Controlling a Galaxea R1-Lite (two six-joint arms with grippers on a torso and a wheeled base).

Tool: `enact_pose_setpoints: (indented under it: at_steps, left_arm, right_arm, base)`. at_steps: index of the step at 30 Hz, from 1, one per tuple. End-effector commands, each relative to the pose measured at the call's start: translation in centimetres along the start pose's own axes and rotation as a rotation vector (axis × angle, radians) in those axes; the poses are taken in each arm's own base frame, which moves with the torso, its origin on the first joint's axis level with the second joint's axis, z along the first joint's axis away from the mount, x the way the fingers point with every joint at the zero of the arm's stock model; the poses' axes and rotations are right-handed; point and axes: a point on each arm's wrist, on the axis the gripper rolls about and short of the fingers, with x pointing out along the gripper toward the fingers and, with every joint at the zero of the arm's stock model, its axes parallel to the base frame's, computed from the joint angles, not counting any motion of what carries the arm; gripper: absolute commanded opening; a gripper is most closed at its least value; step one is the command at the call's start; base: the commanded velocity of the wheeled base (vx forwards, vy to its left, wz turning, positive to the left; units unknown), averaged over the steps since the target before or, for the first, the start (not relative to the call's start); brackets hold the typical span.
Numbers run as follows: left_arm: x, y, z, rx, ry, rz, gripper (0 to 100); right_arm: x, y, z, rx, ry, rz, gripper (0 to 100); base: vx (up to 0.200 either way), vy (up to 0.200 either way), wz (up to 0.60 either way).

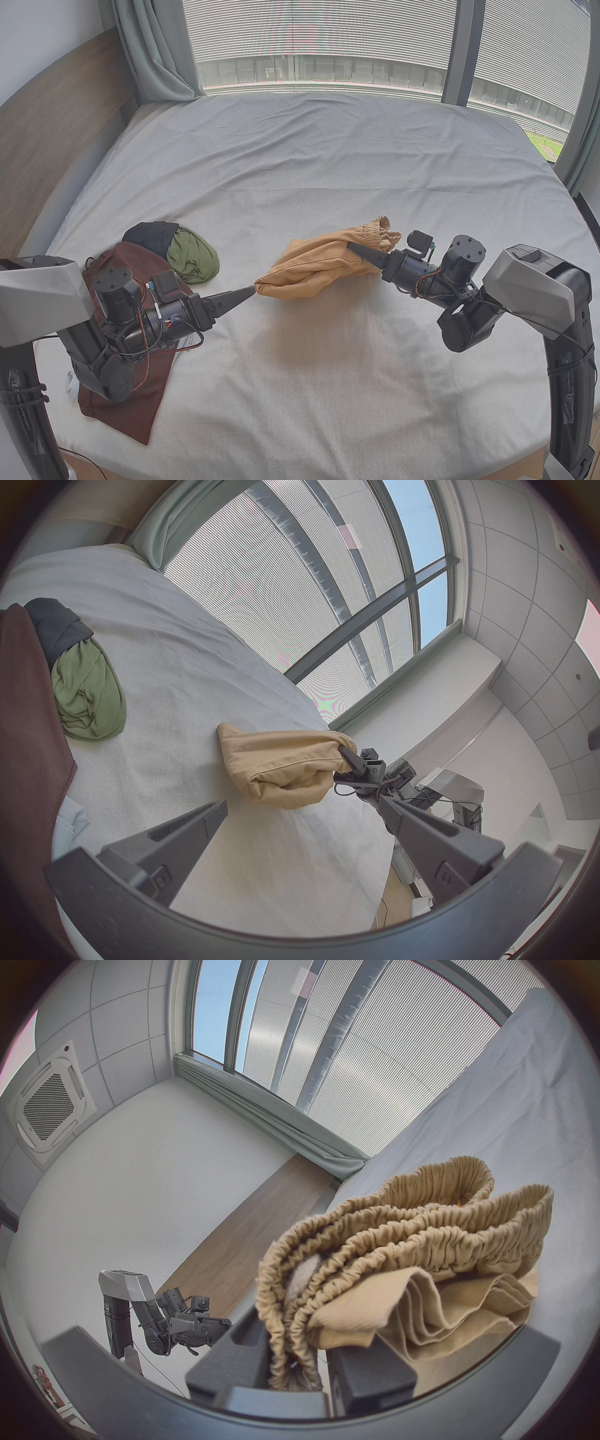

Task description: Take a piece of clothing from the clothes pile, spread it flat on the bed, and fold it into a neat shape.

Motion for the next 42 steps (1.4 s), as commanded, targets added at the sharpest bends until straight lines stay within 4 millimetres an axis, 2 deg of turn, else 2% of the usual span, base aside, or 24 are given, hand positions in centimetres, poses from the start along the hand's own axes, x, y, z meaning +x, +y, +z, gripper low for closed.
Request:
enact_pose_setpoints:
  at_steps: [1, 5, 6, 8, 10, 18, 27, 31, 32, 35, 37, 42]
  left_arm:
    - [0.0, 0.0, 0.0, -0.001, 0.001, -0.001, 100]
    - [0.1, 0.0, -0.1, -0.002, 0.003, -0.001, 100]
    - [0.0, 0.0, -0.1, -0.002, 0.002, 0.0, 100]
    - [0.0, 0.0, -0.1, -0.002, 0.002, 0.0, 100]
    - [0.0, 0.0, 0.0, -0.002, 0.001, -0.001, 100]
    - [0.1, 0.3, -0.3, -0.01, 0.008, 0.004, 100]
    - [0.1, 0.2, -0.2, -0.008, 0.005, 0.002, 100]
    - [0.1, 0.2, -0.2, -0.006, 0.005, 0.002, 100]
    - [0.1, 0.2, -0.2, -0.006, 0.005, 0.002, 100]
    - [0.0, 0.2, -0.1, -0.006, 0.004, 0.003, 100]
    - [-0.1, 0.3, 0.0, -0.006, -0.001, 0.008, 100]
    - [-0.2, 0.2, 0.1, -0.004, -0.004, 0.008, 100]
  right_arm:
    - [0.1, -0.6, 0.7, -0.019, -0.022, 0.003, 0]
    - [0.3, -0.8, 1.8, -0.045, -0.051, 0.014, 0]
    - [0.4, -1.0, 2.8, -0.062, -0.072, 0.017, 0]
    - [0.4, -1.0, 2.8, -0.062, -0.072, 0.017, 0]
    - [0.9, -1.1, 4.5, -0.082, -0.101, 0.03, 0]
    - [2.7, -2.0, 7.2, -0.115, -0.14, 0.05, 0]
    - [3.8, -1.6, 9.2, -0.132, -0.156, 0.065, 0]
    - [4.1, -2.5, 8.7, -0.116, -0.146, 0.049, 0]
    - [4.3, -4.3, 7.4, -0.1, -0.134, 0.034, 0]
    - [4.2, -5.4, 6.4, -0.087, -0.124, 0.022, 0]
    - [4.0, -6.6, 4.6, -0.062, -0.101, 0.004, 0]
    - [2.7, -6.8, 1.4, 0.004, -0.037, -0.042, 0]
  base:
    - [0.0, 0.0, 0.0]
    - [0.0, 0.0, 0.0]
    - [0.0, 0.0, 0.0]
    - [0.0, 0.0, 0.0]
    - [0.0, 0.0, 0.0]
    - [0.0, 0.0, 0.0]
    - [0.0, 0.0, 0.0]
    - [0.0, 0.0, 0.0]
    - [0.0, 0.0, 0.0]
    - [0.0, 0.0, 0.0]
    - [0.0, 0.0, 0.0]
    - [0.0, 0.0, 0.0]
